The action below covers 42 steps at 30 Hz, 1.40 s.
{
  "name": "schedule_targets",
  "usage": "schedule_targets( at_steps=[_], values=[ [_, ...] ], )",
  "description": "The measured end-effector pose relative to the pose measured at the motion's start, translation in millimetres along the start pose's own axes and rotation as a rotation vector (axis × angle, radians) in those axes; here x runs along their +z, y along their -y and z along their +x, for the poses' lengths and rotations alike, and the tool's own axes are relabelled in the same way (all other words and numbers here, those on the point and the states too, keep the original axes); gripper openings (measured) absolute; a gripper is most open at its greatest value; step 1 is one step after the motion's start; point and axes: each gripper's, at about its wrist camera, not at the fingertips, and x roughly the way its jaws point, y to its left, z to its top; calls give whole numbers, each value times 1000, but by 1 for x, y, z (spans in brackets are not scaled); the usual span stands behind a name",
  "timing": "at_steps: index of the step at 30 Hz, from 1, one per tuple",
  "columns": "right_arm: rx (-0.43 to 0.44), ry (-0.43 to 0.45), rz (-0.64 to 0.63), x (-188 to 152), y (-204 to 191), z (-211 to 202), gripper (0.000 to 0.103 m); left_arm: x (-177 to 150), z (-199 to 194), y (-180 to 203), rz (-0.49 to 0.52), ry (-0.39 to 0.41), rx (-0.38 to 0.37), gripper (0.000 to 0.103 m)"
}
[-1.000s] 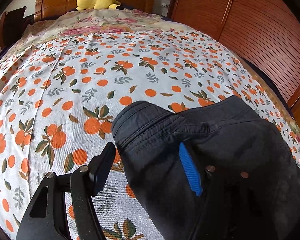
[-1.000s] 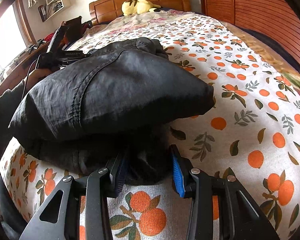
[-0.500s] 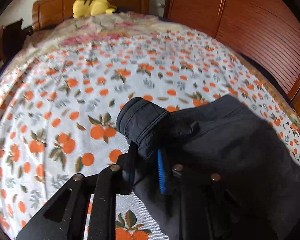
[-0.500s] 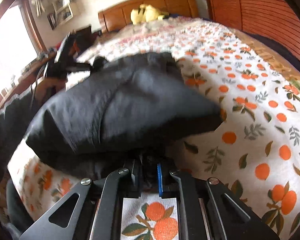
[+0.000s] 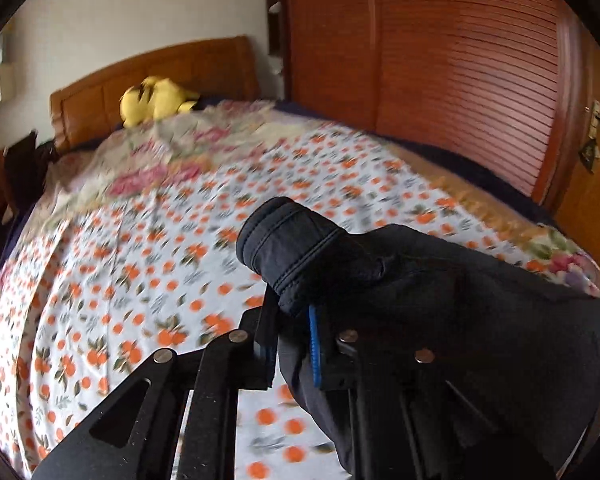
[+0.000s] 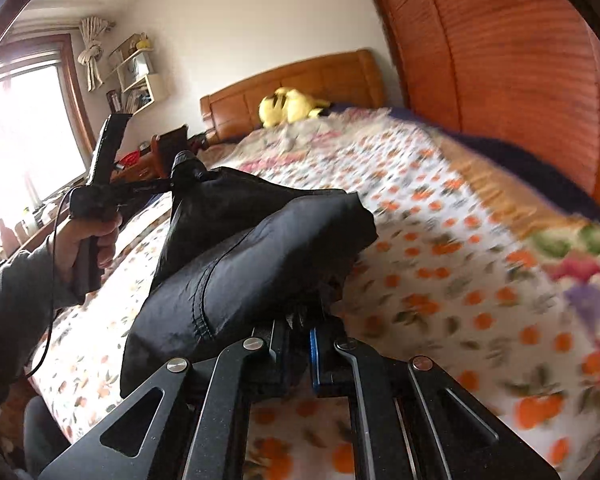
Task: Fold large clothes
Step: 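Carry the jacket bundle with both tools toward the bed corner by the wardrobe, then lower the bundle onto the bed corner and open both tools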
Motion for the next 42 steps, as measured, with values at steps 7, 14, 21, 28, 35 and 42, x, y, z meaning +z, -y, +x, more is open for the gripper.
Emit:
schedule_targets(
  at_steps=[7,14,21,28,35,42],
  values=[
    [-156,72,-43,12,66,-70,6,31,15,102,60,32,-90,13],
    [-382,116,-41,15,154,-153,6,68,33,223,111,57,-232,13],
    [-543,123,46,-3,235,-208,6,85,49,322,139,86,-322,13],
    [-603,68,125,-38,264,-224,6,75,73,333,151,-14,-291,15],
    [-656,0,196,-36,258,-220,12,56,69,309,136,-64,-325,21],
    [-750,31,132,-3,223,-231,20,38,16,292,199,13,-409,50]
  ],
)
